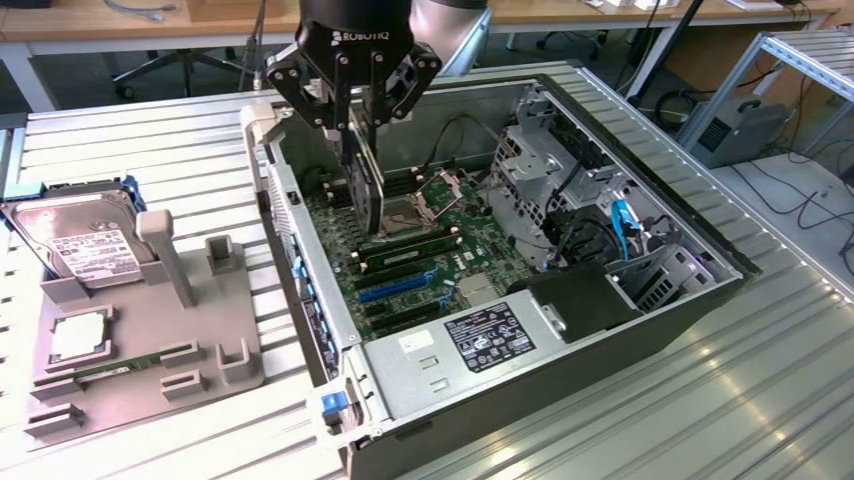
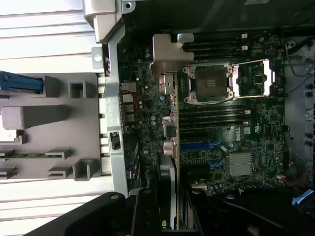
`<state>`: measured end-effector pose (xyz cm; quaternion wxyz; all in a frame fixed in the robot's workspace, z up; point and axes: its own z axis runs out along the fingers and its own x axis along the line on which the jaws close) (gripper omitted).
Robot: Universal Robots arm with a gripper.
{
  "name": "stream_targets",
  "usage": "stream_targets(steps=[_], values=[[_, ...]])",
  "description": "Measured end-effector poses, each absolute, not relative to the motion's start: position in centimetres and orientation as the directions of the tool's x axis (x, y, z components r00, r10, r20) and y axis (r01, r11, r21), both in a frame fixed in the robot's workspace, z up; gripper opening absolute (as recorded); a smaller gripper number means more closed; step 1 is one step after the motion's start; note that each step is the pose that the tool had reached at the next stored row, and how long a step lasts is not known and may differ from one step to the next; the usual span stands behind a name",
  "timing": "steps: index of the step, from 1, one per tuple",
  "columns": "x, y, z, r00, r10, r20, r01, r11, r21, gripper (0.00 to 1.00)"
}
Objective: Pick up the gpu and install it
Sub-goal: 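Pick up the gpu and move the gpu toward the slot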
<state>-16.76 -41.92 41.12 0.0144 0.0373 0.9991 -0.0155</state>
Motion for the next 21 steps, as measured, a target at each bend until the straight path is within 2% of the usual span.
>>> stream_targets(steps=[21], values=[[-14.8, -41.9, 40.9, -0.997, 0.074, -0.030, 0.075, 0.997, -0.034, 0.27]])
